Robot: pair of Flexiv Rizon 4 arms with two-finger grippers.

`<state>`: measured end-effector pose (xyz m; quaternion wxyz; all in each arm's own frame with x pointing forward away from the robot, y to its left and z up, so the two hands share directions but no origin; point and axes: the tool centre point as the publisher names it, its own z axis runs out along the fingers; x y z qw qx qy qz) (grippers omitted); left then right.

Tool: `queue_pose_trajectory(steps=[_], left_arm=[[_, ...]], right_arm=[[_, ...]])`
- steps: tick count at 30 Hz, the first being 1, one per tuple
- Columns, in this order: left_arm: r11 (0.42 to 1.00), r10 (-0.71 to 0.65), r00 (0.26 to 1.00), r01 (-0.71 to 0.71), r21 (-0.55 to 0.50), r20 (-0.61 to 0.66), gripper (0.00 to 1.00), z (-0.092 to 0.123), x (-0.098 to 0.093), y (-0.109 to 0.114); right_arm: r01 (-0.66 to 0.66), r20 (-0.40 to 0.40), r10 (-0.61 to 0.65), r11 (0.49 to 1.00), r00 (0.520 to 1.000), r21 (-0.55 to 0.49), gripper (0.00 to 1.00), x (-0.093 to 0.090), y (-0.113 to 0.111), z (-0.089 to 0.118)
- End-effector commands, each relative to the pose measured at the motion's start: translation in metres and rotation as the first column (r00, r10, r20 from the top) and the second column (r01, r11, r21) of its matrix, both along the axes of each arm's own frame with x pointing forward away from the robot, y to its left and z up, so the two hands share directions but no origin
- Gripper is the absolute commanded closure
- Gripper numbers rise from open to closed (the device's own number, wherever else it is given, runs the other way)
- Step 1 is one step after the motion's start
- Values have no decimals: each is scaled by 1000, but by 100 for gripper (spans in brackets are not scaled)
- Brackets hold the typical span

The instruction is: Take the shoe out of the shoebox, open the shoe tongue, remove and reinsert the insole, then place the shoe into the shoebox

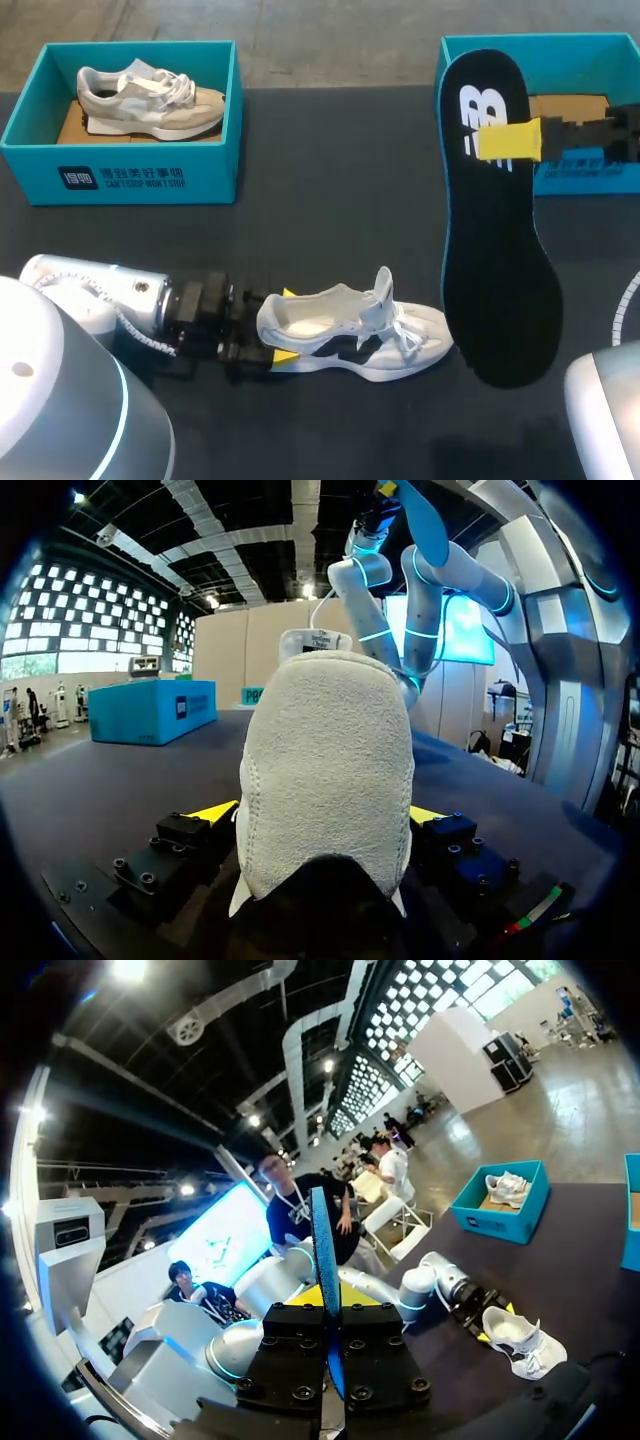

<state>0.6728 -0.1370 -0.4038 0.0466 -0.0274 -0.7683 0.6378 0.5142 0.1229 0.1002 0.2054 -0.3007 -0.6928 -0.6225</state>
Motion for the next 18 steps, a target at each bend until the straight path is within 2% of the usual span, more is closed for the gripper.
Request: queue_pose_trajectory(steps=[1,7,18], left_arm=[[999,-20,1000,20,27,21,0,5,0,6],[998,-34,999,32,57,39,0,5,-2,14],[956,-102,995,100,275,-9,0,13,-5,38]], right_arm=[[196,25,-206,957,978,214,100,-11,13,0],[196,25,-206,957,978,214,100,-11,13,0],[196,25,-206,957,978,214,100,-11,13,0]])
